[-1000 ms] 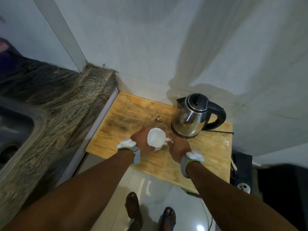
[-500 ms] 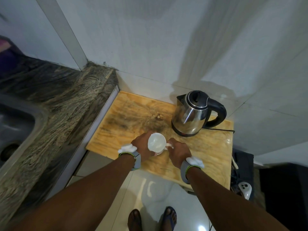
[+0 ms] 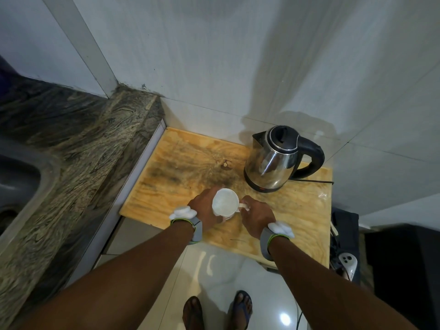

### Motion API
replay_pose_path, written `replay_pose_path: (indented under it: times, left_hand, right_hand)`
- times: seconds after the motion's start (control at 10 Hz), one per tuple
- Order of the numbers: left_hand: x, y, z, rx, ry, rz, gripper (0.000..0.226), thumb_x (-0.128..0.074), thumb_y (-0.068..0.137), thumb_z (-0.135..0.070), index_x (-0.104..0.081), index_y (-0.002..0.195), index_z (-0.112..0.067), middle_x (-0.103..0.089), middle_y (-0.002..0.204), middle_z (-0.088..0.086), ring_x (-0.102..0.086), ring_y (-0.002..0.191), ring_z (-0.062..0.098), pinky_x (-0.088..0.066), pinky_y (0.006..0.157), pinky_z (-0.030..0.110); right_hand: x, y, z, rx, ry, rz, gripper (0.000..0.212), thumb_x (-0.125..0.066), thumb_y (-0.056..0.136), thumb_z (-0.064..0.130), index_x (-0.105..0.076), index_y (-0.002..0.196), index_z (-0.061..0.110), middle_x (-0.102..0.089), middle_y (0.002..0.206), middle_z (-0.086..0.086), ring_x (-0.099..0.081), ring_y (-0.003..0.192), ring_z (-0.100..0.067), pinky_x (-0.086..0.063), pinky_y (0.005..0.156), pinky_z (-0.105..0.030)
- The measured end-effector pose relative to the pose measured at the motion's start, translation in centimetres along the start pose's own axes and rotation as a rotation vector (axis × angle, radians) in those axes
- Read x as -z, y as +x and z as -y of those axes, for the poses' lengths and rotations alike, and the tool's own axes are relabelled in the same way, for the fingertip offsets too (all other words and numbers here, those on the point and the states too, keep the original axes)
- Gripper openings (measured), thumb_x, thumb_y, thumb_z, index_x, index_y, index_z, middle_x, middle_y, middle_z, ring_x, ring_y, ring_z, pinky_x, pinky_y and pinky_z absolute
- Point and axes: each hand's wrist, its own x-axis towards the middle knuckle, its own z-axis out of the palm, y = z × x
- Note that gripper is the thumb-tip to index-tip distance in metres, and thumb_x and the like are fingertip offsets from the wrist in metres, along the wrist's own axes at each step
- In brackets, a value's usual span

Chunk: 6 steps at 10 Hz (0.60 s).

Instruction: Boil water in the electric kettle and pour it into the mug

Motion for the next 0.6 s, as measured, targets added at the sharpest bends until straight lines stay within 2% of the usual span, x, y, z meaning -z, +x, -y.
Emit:
replay_pose_path:
  times: [0.1,0.2,0.4,0.5,0.6]
  left_hand:
    - [0.2,-0.3,0.0,-0.013,-0.005,0.022,0.111,-0.089,0.065,-0.035,-0.023,0.155,-0.038,-0.044,0.151,0.001,-0.049,0.135,0.03,-0.046,0.101,0.036]
    - [1.1,-0.8,-0.7,-0.024,-0.029,0.023,0.112,-0.089,0.066,-0.042,-0.023,0.155,-0.035,-0.042,0.149,0.003,-0.049,0.133,0.031,-0.047,0.1,0.038]
    - [2.8,-2.8,-2.0,-0.013,-0.078,-0.052,0.096,-0.079,0.071,-0.06,-0.03,0.15,-0.036,-0.043,0.146,-0.003,-0.05,0.131,0.024,-0.046,0.102,0.037]
    - [4.0,-4.1,-2.7,-0.014,-0.117,-0.099,0.087,-0.072,0.078,-0.062,-0.033,0.15,-0.035,-0.042,0.149,-0.004,-0.05,0.132,0.022,-0.045,0.105,0.04]
    - [5.3,-5.8,-3.6,-0.031,-0.231,-0.162,0.077,-0.068,0.082,-0.061,-0.038,0.148,-0.034,-0.047,0.144,-0.004,-0.054,0.128,0.021,-0.048,0.1,0.042]
  right_hand:
    - [0.7,-0.5,0.5,0.002,-0.003,0.015,0.035,-0.059,0.084,0.033,-0.056,0.118,0.029,-0.068,0.112,-0.002,-0.063,0.1,-0.03,-0.049,0.077,-0.033]
    - [2.0,-1.2,1.3,-0.014,0.037,0.003,0.049,-0.063,0.082,0.038,-0.053,0.129,0.028,-0.063,0.126,0.0,-0.06,0.112,-0.028,-0.05,0.088,-0.035]
    - [4.1,-2.9,2.8,0.017,0.075,-0.055,0.049,-0.062,0.084,0.041,-0.053,0.13,0.025,-0.06,0.133,0.001,-0.058,0.118,-0.025,-0.049,0.094,-0.036]
    - [5.2,-4.2,3.7,0.056,0.122,-0.114,0.046,-0.064,0.087,0.04,-0.055,0.128,0.023,-0.061,0.131,0.002,-0.058,0.118,-0.022,-0.048,0.093,-0.035]
    - [6.5,-5.5,4.9,0.082,0.173,-0.175,0.044,-0.062,0.089,0.041,-0.057,0.128,0.023,-0.064,0.128,0.003,-0.058,0.118,-0.02,-0.047,0.094,-0.033]
